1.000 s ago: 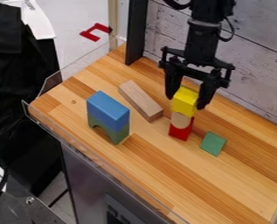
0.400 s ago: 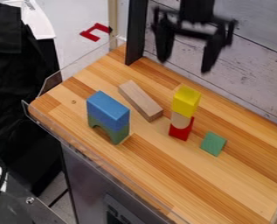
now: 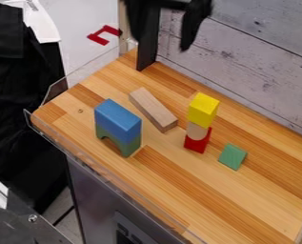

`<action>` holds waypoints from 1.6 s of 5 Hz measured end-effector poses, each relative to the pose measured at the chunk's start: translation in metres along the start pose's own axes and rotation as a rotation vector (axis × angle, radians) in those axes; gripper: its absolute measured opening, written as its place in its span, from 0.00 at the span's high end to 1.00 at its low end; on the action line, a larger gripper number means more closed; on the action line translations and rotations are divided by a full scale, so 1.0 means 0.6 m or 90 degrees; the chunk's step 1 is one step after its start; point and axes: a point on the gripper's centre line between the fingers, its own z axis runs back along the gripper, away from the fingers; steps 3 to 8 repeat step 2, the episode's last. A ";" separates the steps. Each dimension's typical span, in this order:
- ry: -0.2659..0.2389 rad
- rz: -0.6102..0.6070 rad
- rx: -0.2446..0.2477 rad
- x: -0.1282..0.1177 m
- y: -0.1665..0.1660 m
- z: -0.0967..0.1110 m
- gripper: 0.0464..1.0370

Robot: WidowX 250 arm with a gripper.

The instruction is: Move the yellow block on top of the cylinder

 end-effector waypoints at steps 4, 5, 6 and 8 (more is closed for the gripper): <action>0.026 -0.004 0.025 -0.024 0.021 -0.060 0.04; 0.026 -0.004 0.025 -0.024 0.021 -0.060 0.04; 0.026 -0.004 0.025 -0.024 0.021 -0.060 0.04; 0.026 -0.004 0.025 -0.024 0.021 -0.060 0.04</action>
